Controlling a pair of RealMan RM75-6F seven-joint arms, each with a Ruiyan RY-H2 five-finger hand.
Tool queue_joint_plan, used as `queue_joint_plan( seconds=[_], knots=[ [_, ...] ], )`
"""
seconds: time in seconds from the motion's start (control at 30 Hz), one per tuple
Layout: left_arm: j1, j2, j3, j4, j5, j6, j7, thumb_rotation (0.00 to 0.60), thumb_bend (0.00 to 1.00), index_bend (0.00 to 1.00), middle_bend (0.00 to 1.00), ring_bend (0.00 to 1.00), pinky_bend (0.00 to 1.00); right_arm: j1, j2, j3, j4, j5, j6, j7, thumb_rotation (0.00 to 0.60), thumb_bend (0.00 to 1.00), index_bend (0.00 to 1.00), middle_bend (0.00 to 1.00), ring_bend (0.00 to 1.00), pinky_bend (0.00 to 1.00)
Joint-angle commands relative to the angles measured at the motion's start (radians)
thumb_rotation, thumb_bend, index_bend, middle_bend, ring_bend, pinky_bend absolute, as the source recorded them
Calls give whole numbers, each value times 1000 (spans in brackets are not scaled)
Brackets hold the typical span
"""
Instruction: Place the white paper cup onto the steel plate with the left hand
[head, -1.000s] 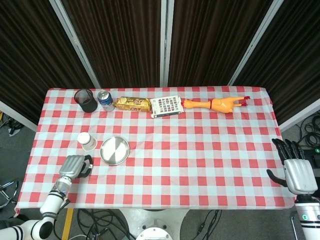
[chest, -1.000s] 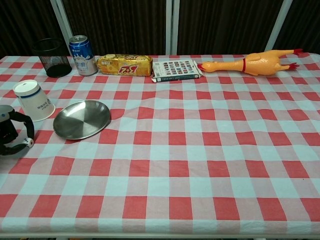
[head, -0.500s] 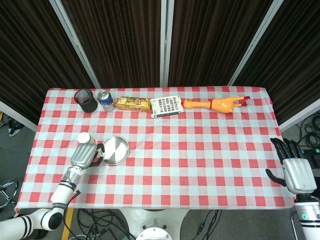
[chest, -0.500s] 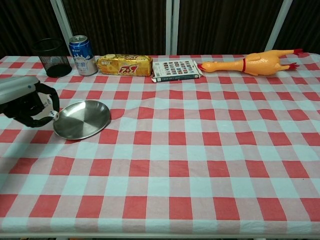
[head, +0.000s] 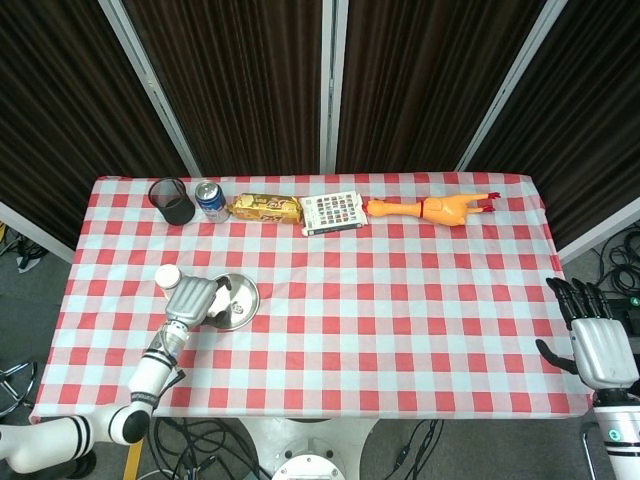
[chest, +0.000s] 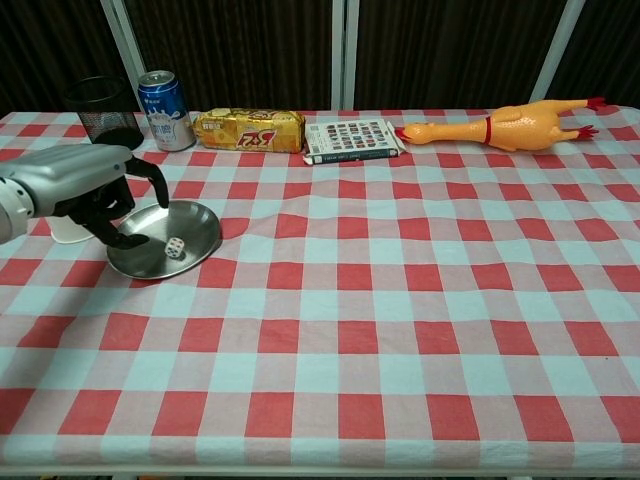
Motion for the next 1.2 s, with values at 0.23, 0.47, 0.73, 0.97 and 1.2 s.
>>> queue_joint_plan(
  seconds=[0.23, 0.47, 0.73, 0.97, 1.2],
  knots=[
    [145, 111, 7, -83, 108, 262, -163, 600, 243, 323, 732, 736, 953, 7, 12, 8, 6, -17, 11, 11, 600, 159, 0, 96, 0, 42],
    [203, 129, -22, 9, 48, 253, -352, 600, 209, 252, 337, 283, 479, -2, 21, 13, 1, -23, 40, 7, 600, 160, 0, 96, 0, 42],
    [142, 44, -59, 234, 24, 41, -622, 600, 170, 175, 214, 170, 322, -11, 33, 11, -18, -23, 51, -8, 600, 160, 0, 96, 0, 42],
    [97, -14, -63, 349, 54, -67, -766, 600, 170, 175, 210, 170, 321, -20, 34, 3, -27, -12, 47, -10, 600, 160, 0, 95, 0, 42],
    [90, -15, -66, 361, 91, -88, -873, 600, 168, 229, 263, 213, 325, -20, 27, -1, -23, -4, 33, -6, 600, 159, 0, 95, 0, 42]
  ],
)
